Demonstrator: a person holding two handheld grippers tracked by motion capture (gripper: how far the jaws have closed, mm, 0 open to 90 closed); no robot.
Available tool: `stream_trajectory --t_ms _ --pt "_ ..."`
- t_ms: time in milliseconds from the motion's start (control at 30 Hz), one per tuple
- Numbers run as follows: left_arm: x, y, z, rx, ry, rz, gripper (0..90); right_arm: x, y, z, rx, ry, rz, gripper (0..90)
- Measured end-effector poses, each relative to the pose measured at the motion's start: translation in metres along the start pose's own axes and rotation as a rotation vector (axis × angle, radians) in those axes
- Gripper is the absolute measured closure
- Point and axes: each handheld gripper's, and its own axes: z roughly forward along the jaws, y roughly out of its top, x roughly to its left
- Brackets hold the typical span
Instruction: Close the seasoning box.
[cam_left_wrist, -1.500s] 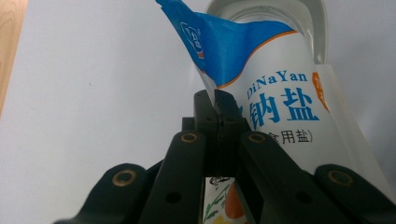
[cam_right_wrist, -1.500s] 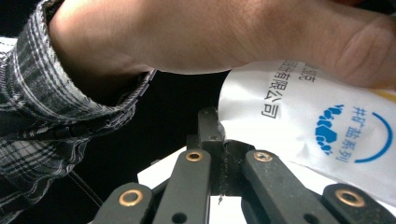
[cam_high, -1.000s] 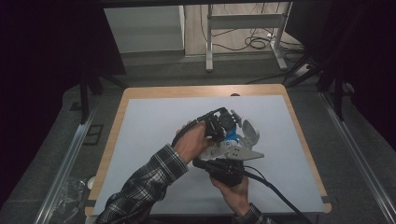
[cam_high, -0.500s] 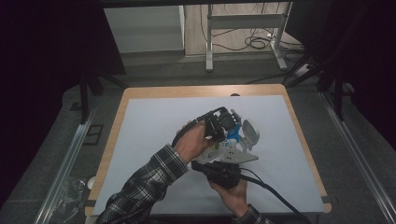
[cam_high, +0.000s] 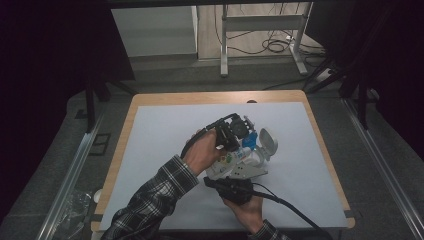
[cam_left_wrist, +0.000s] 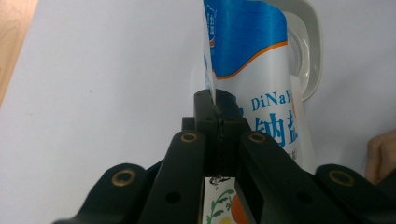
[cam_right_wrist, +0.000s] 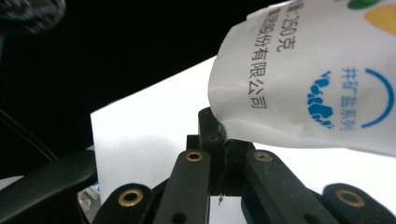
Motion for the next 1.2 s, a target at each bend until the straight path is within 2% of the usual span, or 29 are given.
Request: stream_trajectory --t_ms 333,633,700,867,1200 --pt "0.001 -0.004 -0.005 -0.025 0.001 -0.006 90.0 -0.004 -0.01 0.004 0.049 -0.03 0.006 89.6" --pt "0.003 -0.007 -0.01 -0.046 -0.011 -0.005 90.0 -0.008 -0.016 0.006 0.077 -0.064 -0.021 89.5" --pt "0.002 -0.008 -0.012 -0.056 -0.013 -0.006 90.0 -0.007 -0.017 0.006 0.09 -0.064 -0.002 89.4" --pt "0.002 -0.012 -0.017 -0.078 -0.019 -0.013 90.0 -0.01 -0.02 0.006 0.1 -0.081 -0.025 89.4" --pt "0.001 -0.017 -0.027 -0.111 -0.034 -0.01 90.0 -0.013 -0.024 0.006 0.128 -0.108 -0.035 89.3"
